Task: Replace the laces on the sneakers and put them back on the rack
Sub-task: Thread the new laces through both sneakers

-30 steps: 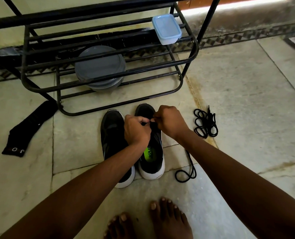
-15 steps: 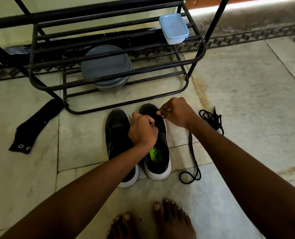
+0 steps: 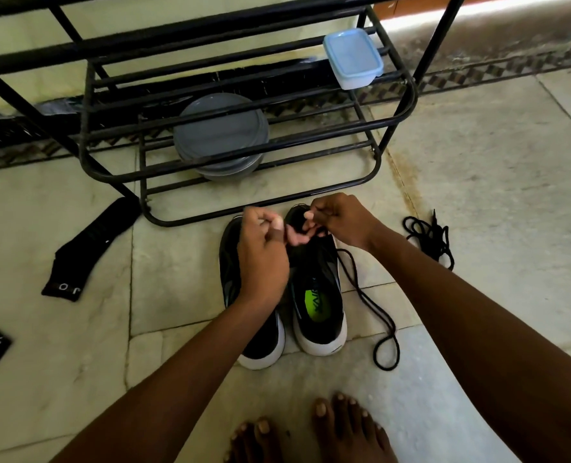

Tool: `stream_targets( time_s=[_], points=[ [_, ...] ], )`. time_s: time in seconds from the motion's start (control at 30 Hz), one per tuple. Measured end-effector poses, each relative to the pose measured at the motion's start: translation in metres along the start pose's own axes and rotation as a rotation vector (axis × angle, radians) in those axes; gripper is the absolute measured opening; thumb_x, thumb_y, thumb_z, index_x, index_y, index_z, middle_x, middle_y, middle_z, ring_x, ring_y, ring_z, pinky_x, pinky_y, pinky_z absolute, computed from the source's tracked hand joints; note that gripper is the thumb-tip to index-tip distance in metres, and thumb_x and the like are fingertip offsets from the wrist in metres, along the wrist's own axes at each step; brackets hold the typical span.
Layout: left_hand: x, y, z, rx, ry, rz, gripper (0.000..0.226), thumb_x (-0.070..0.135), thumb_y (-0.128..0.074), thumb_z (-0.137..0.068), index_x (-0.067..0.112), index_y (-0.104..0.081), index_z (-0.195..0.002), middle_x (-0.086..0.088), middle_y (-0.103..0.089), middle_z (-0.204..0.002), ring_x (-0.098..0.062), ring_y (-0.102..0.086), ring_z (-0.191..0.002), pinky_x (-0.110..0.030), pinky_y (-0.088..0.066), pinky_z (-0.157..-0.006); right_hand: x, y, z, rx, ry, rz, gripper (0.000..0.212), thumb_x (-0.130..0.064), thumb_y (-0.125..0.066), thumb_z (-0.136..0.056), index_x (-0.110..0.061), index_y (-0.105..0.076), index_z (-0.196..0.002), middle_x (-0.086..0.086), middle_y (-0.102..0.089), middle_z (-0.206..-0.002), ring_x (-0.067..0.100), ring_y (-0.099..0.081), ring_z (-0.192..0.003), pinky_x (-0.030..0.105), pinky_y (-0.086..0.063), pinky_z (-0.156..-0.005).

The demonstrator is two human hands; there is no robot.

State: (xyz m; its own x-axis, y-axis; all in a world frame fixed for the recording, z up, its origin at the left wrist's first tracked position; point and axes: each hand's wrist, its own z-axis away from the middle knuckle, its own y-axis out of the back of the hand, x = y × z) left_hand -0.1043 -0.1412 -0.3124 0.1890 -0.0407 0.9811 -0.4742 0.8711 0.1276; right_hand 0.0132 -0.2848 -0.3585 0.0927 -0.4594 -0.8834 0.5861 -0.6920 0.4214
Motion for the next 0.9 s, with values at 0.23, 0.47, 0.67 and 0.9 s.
stream_targets(
  time_s=[0.23,0.47,0.67,0.9],
  points=[
    [0.009,0.062,-0.031,-0.252,-0.599,-1.298,0.028,0.040,-0.063,-0.096,0.023,-0.058,-0.118,0.005,-0.054,-0.108,-0.015,-0.052,-0.098,-0.028,-0.043,-0.066,0.005,-0.005,-0.001,0.004,-0.024,-0.046,0.021,-0.018,-0.061,-0.102,-0.007,-0.072,-0.088,0.007,-0.078,-0.088,0.015,-0.077,-0.080,0.022,-0.059,-0.070],
    [0.023,0.057,-0.035,-0.363,-0.342,-0.415,0.039,0.029,-0.043,-0.108,0.018,-0.065,-0.077,0.000,-0.059,-0.082,-0.014,-0.056,-0.082,-0.034,-0.045,-0.081,0.005,-0.006,0.000,0.026,-0.023,-0.027,0.023,-0.019,-0.062,-0.101,0.000,-0.073,-0.092,0.007,-0.078,-0.087,0.014,-0.077,-0.079,0.017,-0.056,-0.066],
    [0.045,0.050,-0.027,-0.304,0.048,-0.043,0.034,0.044,-0.043,-0.108,0.016,-0.038,-0.088,0.002,-0.036,-0.062,-0.014,-0.035,-0.048,-0.035,-0.040,-0.053,0.003,-0.006,0.003,0.024,-0.001,-0.015,0.024,-0.019,-0.060,-0.103,-0.002,-0.072,-0.092,0.005,-0.078,-0.088,0.011,-0.076,-0.079,0.014,-0.054,-0.065],
    [0.025,0.052,-0.026,-0.652,0.128,-1.051,0.034,0.045,-0.074,-0.090,0.012,-0.073,-0.084,-0.008,-0.071,-0.083,-0.019,-0.067,-0.079,-0.032,-0.054,-0.072,0.003,-0.009,0.004,0.036,0.013,0.023,0.022,-0.019,-0.060,-0.103,-0.010,-0.070,-0.086,0.005,-0.078,-0.088,0.009,-0.076,-0.078,0.013,-0.053,-0.064]
  ],
)
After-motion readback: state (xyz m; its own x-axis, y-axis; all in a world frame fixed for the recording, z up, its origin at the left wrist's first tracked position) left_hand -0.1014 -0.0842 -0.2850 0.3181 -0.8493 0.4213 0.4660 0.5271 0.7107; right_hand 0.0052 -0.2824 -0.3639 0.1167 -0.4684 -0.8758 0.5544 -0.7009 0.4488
